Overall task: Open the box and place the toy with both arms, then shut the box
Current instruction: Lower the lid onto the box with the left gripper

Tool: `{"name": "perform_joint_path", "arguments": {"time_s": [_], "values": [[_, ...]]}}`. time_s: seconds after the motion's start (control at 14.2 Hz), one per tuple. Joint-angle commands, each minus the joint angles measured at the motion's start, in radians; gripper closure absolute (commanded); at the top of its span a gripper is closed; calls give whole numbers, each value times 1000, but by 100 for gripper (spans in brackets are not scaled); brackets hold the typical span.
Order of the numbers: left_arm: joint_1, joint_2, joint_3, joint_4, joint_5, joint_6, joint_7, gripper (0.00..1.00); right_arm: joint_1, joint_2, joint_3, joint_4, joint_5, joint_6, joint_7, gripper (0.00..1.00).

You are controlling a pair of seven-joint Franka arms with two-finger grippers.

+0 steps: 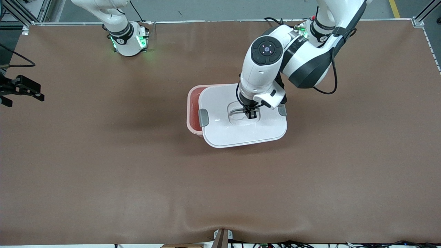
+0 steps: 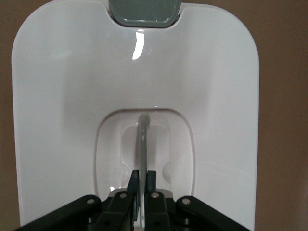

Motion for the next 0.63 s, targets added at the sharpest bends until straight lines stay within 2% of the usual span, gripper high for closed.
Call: {"name": "perform_joint_path", "arguments": {"time_s": [0.0, 0.21, 0.56], "values": [[-10, -6, 2, 2, 51, 11, -10, 100, -12, -34, -27, -50, 22, 1, 34, 0], [-11, 8, 2, 8, 105, 22, -5, 100, -13, -34, -60, -60, 31, 4, 34, 0], [-14, 17, 4, 10, 116, 24, -19, 100, -18, -34, -60, -89, 51, -13, 115, 0]]}}
